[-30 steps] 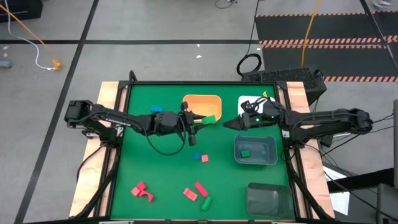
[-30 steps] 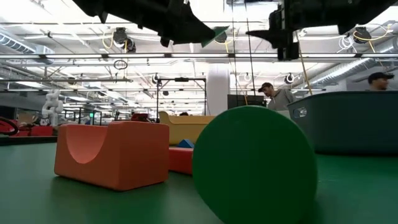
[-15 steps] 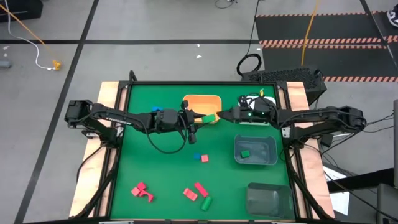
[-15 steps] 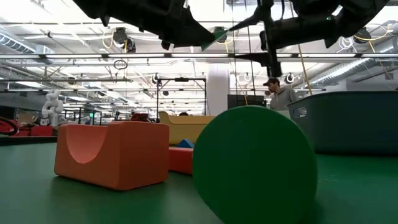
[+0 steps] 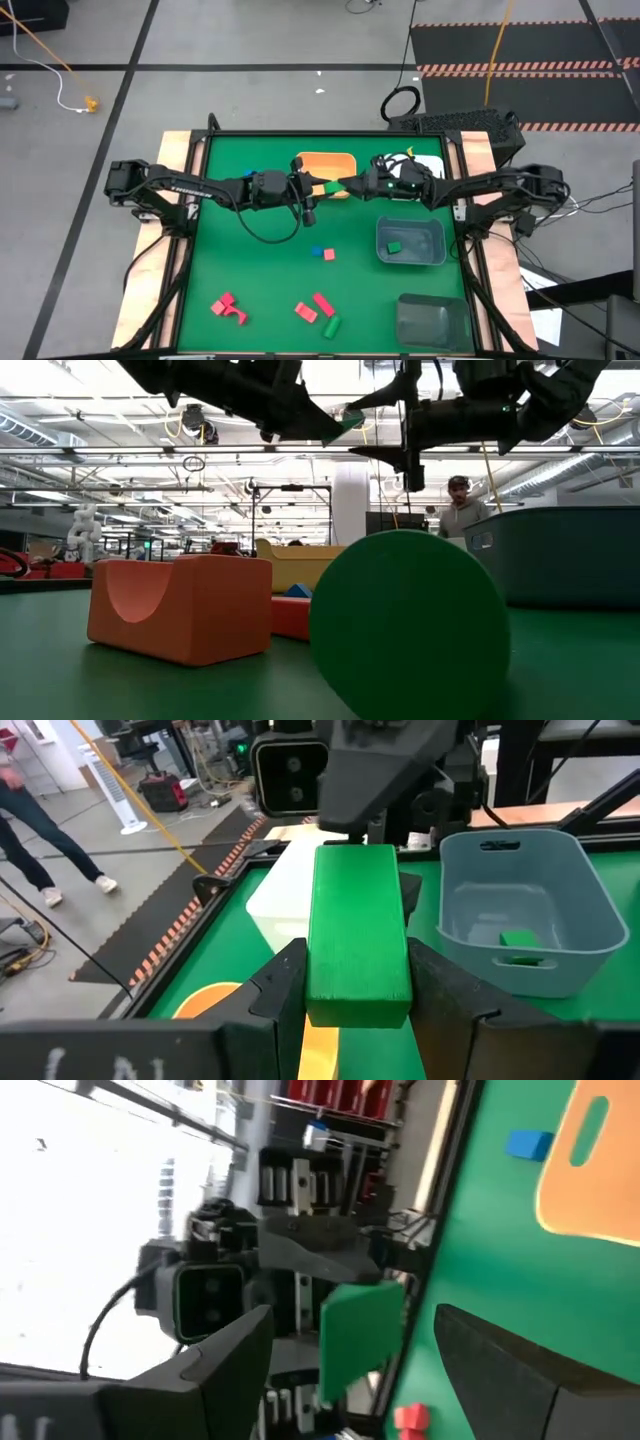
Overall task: Sort & place blocks by color
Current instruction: Put the top green block into the dark blue bin
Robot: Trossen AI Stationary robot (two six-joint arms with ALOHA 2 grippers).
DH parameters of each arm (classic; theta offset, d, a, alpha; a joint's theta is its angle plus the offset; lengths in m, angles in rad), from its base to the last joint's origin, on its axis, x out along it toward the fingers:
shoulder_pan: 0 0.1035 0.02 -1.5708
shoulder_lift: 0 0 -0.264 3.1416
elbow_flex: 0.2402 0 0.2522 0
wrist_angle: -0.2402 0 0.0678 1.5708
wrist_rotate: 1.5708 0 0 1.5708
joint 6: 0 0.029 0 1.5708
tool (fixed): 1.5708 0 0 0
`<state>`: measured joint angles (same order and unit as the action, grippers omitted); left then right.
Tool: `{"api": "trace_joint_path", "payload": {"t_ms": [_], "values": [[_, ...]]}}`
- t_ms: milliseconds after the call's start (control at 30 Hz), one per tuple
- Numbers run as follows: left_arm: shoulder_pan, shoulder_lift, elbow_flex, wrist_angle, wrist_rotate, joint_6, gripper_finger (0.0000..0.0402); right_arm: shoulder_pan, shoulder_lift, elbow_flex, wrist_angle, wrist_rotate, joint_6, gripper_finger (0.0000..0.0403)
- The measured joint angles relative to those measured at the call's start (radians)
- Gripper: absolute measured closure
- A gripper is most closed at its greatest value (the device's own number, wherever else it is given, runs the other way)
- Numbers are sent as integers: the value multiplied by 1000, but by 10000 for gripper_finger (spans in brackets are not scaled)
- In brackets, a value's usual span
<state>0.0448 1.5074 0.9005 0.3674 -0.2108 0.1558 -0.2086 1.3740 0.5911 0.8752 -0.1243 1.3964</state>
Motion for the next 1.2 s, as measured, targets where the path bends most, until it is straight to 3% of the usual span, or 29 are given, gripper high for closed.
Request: {"api": "trace_joint_path", "payload": {"t_ms": [167,633,933,1200], "values": [[1,0,0,-14,0,11,267,0,27,0,19,27,10,153],[4,0,0,-35,0,52,267,1,32,0,25,27,6,254],[36,0,0,-34,1,26,267,27,32,0,19,52,-21,259],[28,0,0,-56,72,-2,267,35,32,0,-11,99,-47,259]]}}
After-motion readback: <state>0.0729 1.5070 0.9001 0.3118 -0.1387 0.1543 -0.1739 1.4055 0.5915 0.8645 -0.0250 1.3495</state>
